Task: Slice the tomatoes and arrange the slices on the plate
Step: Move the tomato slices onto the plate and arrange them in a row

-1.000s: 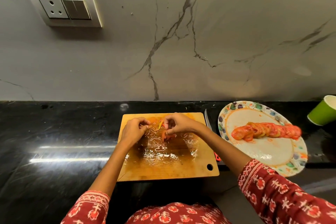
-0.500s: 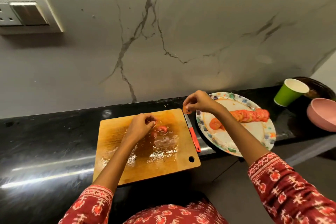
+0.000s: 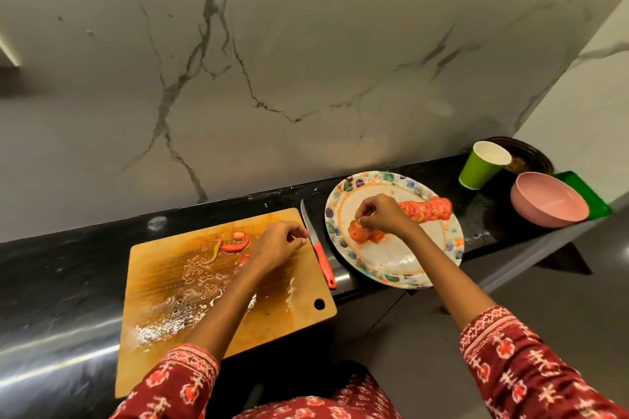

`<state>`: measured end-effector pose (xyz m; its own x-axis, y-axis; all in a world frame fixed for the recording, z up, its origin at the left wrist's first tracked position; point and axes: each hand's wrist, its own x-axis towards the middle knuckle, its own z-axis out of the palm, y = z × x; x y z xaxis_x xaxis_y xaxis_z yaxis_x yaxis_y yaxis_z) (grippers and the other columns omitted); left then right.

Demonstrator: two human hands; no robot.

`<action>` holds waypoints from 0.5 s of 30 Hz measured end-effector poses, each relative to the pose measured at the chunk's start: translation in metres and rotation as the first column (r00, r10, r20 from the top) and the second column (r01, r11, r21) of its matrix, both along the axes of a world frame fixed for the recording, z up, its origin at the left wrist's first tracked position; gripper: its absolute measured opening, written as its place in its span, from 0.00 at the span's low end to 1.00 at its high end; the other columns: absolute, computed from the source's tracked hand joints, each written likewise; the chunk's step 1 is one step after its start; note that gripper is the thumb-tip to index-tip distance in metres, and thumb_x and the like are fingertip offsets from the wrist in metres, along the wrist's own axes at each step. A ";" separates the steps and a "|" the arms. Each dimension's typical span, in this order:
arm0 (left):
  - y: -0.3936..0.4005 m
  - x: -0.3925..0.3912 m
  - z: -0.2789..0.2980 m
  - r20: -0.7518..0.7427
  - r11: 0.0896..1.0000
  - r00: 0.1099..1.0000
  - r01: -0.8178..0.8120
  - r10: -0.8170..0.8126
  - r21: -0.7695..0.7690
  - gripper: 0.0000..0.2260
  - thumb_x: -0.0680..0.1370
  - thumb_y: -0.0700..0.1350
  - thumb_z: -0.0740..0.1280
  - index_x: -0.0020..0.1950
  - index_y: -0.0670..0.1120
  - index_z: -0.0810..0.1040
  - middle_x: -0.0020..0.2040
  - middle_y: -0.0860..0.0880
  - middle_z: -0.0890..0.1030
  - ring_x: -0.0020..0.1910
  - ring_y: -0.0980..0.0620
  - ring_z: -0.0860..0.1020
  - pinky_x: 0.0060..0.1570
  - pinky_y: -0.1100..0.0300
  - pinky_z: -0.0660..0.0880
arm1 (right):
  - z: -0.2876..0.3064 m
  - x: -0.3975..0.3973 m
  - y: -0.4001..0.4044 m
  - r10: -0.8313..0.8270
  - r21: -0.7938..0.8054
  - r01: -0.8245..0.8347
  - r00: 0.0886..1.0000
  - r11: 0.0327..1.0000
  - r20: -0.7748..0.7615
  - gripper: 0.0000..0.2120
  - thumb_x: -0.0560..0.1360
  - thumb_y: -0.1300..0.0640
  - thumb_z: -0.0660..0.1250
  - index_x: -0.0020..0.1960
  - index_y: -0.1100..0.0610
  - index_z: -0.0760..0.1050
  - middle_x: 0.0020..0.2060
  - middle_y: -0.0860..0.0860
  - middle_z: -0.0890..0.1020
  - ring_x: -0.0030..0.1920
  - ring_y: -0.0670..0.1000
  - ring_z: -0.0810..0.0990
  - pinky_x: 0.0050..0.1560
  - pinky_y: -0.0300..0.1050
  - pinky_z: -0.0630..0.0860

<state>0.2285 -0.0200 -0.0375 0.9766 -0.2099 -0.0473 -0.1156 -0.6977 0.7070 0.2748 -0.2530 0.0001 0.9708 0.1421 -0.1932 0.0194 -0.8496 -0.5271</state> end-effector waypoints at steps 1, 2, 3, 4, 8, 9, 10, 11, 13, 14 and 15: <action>-0.004 0.000 0.000 0.001 1.000 1.000 0.010 -0.010 0.006 0.07 0.76 0.41 0.66 0.53 0.46 0.80 0.50 0.49 0.81 0.46 0.58 0.74 0.42 0.67 0.70 | -0.003 0.001 -0.001 -0.012 -0.019 0.012 1.000 1.000 0.016 0.05 0.72 0.67 0.68 0.47 0.64 0.80 0.45 0.57 0.82 0.43 0.52 0.79 0.42 0.39 0.76; -0.008 0.001 -0.001 0.003 1.000 1.000 0.017 -0.017 0.013 0.07 0.76 0.41 0.66 0.53 0.46 0.80 0.51 0.48 0.81 0.46 0.58 0.74 0.42 0.68 0.70 | -0.006 0.002 -0.002 -0.025 -0.049 0.027 0.999 0.998 0.039 0.05 0.72 0.67 0.68 0.47 0.64 0.80 0.46 0.58 0.82 0.44 0.52 0.79 0.44 0.40 0.76; -0.011 0.001 -0.001 0.006 1.000 1.000 0.023 -0.023 0.021 0.07 0.76 0.41 0.66 0.53 0.46 0.80 0.52 0.49 0.81 0.47 0.58 0.74 0.42 0.69 0.70 | -0.009 0.003 -0.003 -0.041 -0.074 0.046 0.997 0.996 0.065 0.05 0.72 0.67 0.68 0.47 0.64 0.81 0.46 0.58 0.82 0.44 0.52 0.79 0.46 0.42 0.75; -0.013 0.000 -0.002 0.008 0.999 1.000 0.024 -0.024 0.027 0.07 0.76 0.42 0.66 0.53 0.46 0.80 0.52 0.49 0.81 0.47 0.58 0.74 0.41 0.69 0.70 | -0.012 0.005 -0.004 -0.052 -0.090 0.060 0.995 0.994 0.087 0.04 0.72 0.66 0.68 0.46 0.63 0.81 0.46 0.58 0.83 0.43 0.51 0.78 0.46 0.42 0.75; -0.014 0.000 -0.005 0.024 0.999 1.000 0.006 -0.007 0.035 0.08 0.77 0.41 0.65 0.54 0.46 0.80 0.53 0.49 0.80 0.47 0.58 0.74 0.43 0.68 0.70 | -0.021 0.009 -0.007 -0.054 -0.121 0.063 0.995 0.991 0.081 0.03 0.73 0.64 0.69 0.45 0.61 0.80 0.45 0.58 0.83 0.42 0.50 0.77 0.45 0.43 0.76; -0.012 0.000 -0.006 0.026 0.999 1.000 -0.008 0.007 0.032 0.08 0.77 0.41 0.65 0.54 0.46 0.80 0.53 0.49 0.80 0.47 0.58 0.74 0.42 0.69 0.70 | -0.022 0.010 -0.007 -0.056 -0.121 0.066 0.995 0.990 0.078 0.03 0.73 0.64 0.68 0.46 0.61 0.80 0.45 0.58 0.83 0.42 0.51 0.78 0.45 0.42 0.76; -0.009 0.000 -0.007 0.026 0.999 0.999 -0.028 0.027 0.026 0.08 0.77 0.41 0.65 0.54 0.46 0.80 0.53 0.49 0.80 0.47 0.58 0.74 0.43 0.68 0.70 | -0.022 0.010 -0.007 -0.060 -0.115 0.069 0.995 0.991 0.083 0.03 0.73 0.64 0.68 0.46 0.62 0.80 0.45 0.58 0.83 0.42 0.51 0.78 0.44 0.42 0.75; -0.005 0.000 -0.008 0.031 0.998 0.998 -0.053 0.053 0.018 0.08 0.77 0.40 0.65 0.54 0.46 0.79 0.53 0.49 0.80 0.48 0.58 0.74 0.44 0.67 0.71 | -0.022 0.011 -0.006 -0.059 -0.099 0.068 0.994 0.993 0.097 0.04 0.73 0.63 0.68 0.46 0.63 0.81 0.44 0.58 0.83 0.42 0.51 0.78 0.44 0.41 0.74; 0.006 0.000 -0.009 0.048 0.993 0.991 -0.121 0.121 -0.009 0.08 0.77 0.40 0.65 0.55 0.46 0.79 0.53 0.49 0.80 0.49 0.57 0.75 0.47 0.64 0.73 | -0.019 0.013 -0.001 -0.049 -0.056 0.057 0.989 0.997 0.139 0.04 0.74 0.63 0.69 0.47 0.63 0.80 0.43 0.56 0.82 0.42 0.50 0.77 0.43 0.40 0.73; 0.012 0.000 -0.010 0.058 0.987 0.985 -0.160 0.161 -0.028 0.08 0.77 0.40 0.65 0.55 0.46 0.79 0.53 0.49 0.80 0.49 0.57 0.75 0.47 0.63 0.73 | -0.018 0.013 0.004 -0.042 -0.032 0.048 0.986 0.998 0.162 0.05 0.74 0.63 0.69 0.47 0.63 0.80 0.42 0.56 0.82 0.41 0.49 0.77 0.43 0.40 0.73; 0.019 0.000 -0.011 0.065 0.979 0.978 -0.196 0.199 -0.048 0.09 0.77 0.40 0.64 0.56 0.46 0.78 0.53 0.49 0.80 0.47 0.57 0.75 0.45 0.64 0.73 | -0.017 0.014 0.009 -0.027 -0.008 0.029 0.982 1.000 0.189 0.04 0.73 0.63 0.69 0.46 0.64 0.80 0.42 0.56 0.81 0.41 0.50 0.77 0.44 0.40 0.74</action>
<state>0.2284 -0.0012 -0.0486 0.9996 -0.0125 0.0268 -0.0281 -0.6820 0.7308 0.2887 -0.2436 -0.0173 0.9935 0.1136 -0.0072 0.0943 -0.8569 -0.5068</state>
